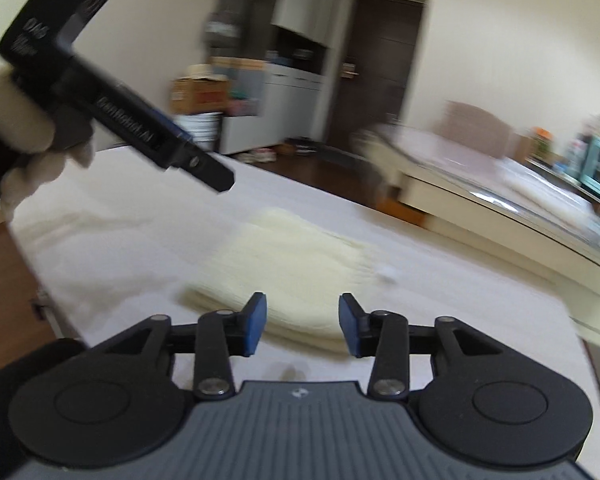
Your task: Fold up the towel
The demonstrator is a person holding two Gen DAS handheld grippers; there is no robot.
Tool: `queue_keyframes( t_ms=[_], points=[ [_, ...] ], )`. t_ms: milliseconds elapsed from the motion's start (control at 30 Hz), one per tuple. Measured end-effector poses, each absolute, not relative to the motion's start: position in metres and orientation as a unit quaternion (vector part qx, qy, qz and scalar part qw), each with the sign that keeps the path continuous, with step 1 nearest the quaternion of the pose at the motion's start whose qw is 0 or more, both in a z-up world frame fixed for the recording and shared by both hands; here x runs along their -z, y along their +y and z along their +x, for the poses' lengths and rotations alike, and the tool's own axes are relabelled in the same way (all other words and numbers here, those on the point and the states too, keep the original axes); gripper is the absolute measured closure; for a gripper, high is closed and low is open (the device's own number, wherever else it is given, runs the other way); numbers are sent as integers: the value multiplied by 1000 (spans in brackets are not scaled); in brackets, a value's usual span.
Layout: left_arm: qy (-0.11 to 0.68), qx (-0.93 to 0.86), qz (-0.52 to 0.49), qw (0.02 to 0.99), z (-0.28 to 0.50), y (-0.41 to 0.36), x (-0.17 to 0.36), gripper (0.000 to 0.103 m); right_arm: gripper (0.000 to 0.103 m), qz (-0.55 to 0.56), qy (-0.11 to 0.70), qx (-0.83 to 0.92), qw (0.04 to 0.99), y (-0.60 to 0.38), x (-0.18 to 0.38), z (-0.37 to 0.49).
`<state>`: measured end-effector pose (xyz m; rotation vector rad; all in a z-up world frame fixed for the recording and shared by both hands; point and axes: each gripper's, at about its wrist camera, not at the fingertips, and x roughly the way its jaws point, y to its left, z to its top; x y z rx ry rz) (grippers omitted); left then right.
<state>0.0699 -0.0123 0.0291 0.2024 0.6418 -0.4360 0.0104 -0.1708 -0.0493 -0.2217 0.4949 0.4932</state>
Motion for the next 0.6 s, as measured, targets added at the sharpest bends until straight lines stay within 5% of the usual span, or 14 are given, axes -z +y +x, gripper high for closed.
queue_keyframes(
  t_ms=[367,533,600],
  points=[
    [324,283,203,880,81,-110,3,12,57,-67,266,-185,944,-223,58,11],
    [330,276,244,869,78,-119,17,38,56,-54,267,-176,946,-235,61,13],
    [336,283,241,866,78,-116,17,63,56,-52,267,-174,946,-239,61,15]
  ],
)
